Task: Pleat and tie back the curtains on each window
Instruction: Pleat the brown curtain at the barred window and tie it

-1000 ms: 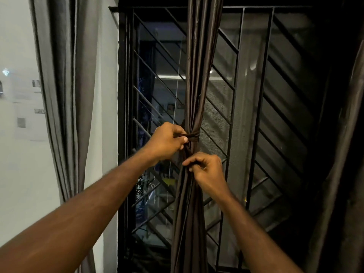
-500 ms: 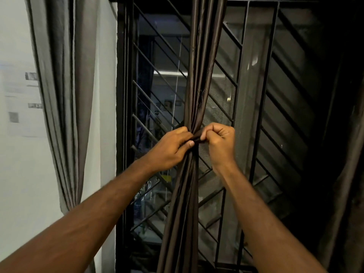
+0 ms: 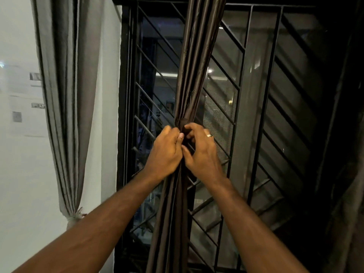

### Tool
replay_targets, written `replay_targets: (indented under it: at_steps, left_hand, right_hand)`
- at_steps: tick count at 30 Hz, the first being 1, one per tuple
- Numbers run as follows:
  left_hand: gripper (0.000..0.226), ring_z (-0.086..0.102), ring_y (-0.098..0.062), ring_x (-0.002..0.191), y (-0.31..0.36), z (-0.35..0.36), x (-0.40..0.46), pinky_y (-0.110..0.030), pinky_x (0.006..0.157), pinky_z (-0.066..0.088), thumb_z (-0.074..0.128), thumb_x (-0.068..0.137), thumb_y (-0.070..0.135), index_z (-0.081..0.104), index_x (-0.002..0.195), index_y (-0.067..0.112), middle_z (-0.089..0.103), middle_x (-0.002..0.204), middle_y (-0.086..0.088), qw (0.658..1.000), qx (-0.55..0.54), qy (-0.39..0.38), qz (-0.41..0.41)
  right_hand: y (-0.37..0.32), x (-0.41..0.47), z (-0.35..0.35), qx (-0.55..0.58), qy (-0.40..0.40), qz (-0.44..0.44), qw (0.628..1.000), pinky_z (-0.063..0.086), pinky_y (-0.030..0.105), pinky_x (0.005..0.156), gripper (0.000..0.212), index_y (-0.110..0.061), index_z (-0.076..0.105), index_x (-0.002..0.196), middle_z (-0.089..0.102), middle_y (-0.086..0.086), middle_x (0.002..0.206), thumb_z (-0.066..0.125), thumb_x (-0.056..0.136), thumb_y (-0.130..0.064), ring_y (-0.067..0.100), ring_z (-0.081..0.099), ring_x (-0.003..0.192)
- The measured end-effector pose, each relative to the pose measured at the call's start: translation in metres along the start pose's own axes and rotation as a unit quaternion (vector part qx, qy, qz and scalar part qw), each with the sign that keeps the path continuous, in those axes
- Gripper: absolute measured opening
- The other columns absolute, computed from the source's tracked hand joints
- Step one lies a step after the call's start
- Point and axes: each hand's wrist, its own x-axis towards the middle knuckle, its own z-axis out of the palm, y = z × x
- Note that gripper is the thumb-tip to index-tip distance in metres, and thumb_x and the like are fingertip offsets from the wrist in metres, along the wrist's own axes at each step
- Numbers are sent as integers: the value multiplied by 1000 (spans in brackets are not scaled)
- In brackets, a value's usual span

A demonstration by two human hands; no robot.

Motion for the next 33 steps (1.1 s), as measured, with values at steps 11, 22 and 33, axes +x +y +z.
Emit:
replay_targets:
  at_steps: [11,22,33]
  left_hand:
    - [30,32,-10,76,4,-20,-2,-33,55,39,34,104,39,50,97,14,33,94,4,964,231,-93,94]
    - [22,48,-17,77,6,-10,2,-32,65,37,45,104,33,44,110,12,45,97,0,980,51,-153,118]
    - [21,46,-13,76,0,-6,18,-29,68,35,47,103,32,52,91,16,48,84,4,985,-2,-144,94]
  right_hand:
    - [0,-7,11,-132,15,15,991,41,33,74,5,-5,67,93,53,11,98,62,93,-4,22,44,88]
    - [9,8,-20,-85,-163,109,977,28,15,81,18,-3,68,89,39,4,125,52,90,6,13,28,106]
    - [12,-3,-35,65,94,204,972,53,12,71,33,-23,60,92,66,-6,89,85,77,-7,-1,65,79]
